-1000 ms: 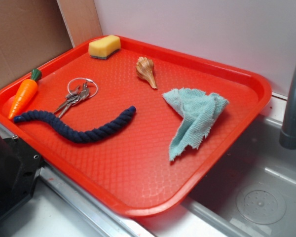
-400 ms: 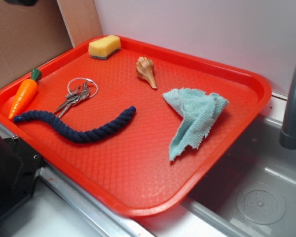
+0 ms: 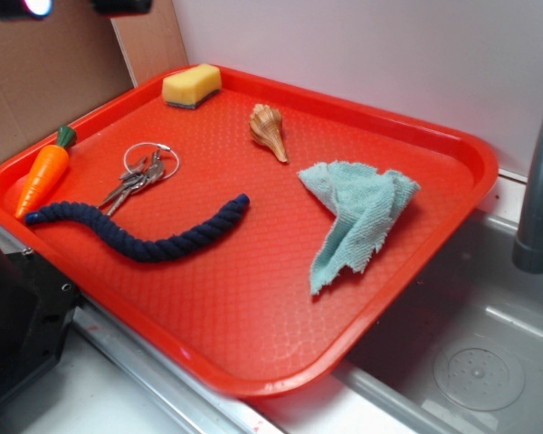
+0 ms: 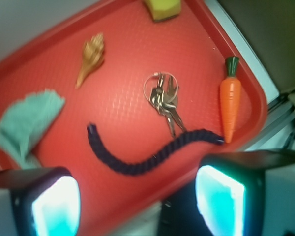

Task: Grab the shell.

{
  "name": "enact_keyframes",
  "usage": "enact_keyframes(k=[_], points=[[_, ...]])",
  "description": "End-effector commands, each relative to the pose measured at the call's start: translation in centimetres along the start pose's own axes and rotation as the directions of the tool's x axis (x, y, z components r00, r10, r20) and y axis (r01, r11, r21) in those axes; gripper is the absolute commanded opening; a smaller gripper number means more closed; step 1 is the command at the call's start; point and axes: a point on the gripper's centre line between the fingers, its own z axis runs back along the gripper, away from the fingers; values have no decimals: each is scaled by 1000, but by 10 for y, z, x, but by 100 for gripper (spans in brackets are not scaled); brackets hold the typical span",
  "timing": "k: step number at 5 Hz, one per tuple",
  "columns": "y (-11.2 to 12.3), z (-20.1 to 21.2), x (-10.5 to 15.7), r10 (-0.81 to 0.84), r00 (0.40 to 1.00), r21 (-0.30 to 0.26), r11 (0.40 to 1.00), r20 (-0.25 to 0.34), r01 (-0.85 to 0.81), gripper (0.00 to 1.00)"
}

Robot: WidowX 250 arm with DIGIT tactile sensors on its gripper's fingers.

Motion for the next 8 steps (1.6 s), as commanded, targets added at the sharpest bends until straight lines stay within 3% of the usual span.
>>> enact_keyframes(k=[1, 4, 8], points=[[-22, -34, 48, 254, 960, -55, 967, 115, -250, 100], [-40, -102, 93, 336, 920, 22, 937, 201, -347, 100], [-58, -148, 123, 314, 920, 78, 937, 233, -339, 100]])
